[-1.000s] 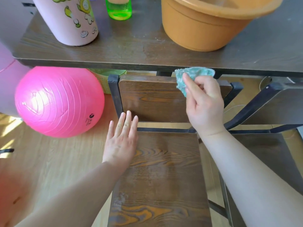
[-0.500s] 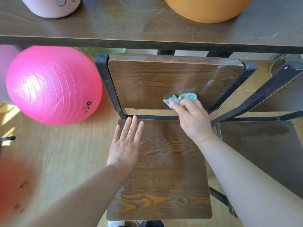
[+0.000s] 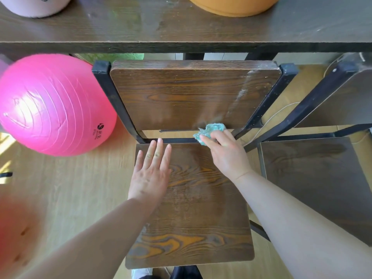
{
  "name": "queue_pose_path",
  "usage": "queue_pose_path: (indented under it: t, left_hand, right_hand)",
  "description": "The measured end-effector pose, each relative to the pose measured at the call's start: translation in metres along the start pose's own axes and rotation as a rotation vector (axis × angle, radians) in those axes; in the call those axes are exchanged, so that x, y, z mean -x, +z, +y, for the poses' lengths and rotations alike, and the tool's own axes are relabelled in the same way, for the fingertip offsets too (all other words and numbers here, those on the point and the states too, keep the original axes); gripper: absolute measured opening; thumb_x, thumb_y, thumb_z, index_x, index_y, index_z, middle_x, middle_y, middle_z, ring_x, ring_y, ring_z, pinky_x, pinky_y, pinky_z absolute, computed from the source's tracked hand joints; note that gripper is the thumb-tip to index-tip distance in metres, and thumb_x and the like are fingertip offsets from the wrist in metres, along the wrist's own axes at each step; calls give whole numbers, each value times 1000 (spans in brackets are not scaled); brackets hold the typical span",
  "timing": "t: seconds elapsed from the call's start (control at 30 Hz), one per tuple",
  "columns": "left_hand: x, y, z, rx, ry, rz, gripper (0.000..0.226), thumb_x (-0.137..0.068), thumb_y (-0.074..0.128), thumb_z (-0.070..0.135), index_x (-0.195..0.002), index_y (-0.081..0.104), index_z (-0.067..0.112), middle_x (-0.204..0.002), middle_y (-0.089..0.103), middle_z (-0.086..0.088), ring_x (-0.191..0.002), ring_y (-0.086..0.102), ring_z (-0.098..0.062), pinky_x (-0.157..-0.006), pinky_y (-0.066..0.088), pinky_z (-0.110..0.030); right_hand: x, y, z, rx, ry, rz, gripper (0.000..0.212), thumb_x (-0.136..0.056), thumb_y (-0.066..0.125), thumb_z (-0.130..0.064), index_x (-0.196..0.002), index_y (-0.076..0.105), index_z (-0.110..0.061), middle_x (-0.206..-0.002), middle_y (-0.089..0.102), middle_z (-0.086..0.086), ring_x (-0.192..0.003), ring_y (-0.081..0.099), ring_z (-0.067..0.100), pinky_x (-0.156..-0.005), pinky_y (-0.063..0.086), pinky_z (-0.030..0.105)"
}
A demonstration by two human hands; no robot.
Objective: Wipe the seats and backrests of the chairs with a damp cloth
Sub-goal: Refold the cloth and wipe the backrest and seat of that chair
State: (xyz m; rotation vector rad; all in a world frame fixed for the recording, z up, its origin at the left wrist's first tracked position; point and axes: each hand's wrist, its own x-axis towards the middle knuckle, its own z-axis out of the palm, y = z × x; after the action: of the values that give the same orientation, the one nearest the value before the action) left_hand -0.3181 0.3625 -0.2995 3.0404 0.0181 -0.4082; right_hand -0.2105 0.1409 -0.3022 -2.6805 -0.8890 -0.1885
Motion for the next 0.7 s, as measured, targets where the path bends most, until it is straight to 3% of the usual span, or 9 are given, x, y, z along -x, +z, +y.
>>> queue_pose_path:
  t: [0.13,0.23,0.33,0.47,0.7]
  left_hand:
    - [-2,-2,8,0,41,53,73,-107,29,30,-151,-28,18,-160,-28,-8,-148,-28,-25,-123,-6,-47]
    - [-7,-8,17,9,77,84,73,-105,29,34,-150,-27,18,-161,-23,-8,-151,-21,-26,-124,0,-49]
    - [-13,-16,26,2,102,98,65,-101,14,35,-149,-27,18,-162,-19,-10,-152,-16,-27,-124,6,-50]
    - [-20,-25,34,-31,112,85,61,-97,-2,35,-148,-30,16,-158,-31,-10,-149,-26,-27,-124,-1,-49]
    - [-27,-22,39,-19,107,72,62,-97,-1,36,-152,-22,15,-160,-26,-10,-150,-22,-27,-124,0,-49]
  right_hand:
    - [11,-37,-1,-22,73,99,43,-85,70,-2,-127,66,-12,-104,60,8,-96,53,23,-60,58,38]
    - [6,-73,0,-7,36,263,34,-94,60,-7,-128,65,-9,-104,62,11,-94,56,26,-70,57,35]
    - [-14,-110,3,9,9,468,30,-96,59,-5,-126,66,-5,-100,62,15,-92,58,29,-78,54,31]
    - [-52,-149,10,35,-5,643,32,-93,63,0,-124,66,-3,-94,63,18,-86,59,31,-76,53,31]
    - [-75,-142,21,58,-46,648,29,-94,59,0,-121,68,-3,-91,64,16,-82,58,31,-74,49,29]
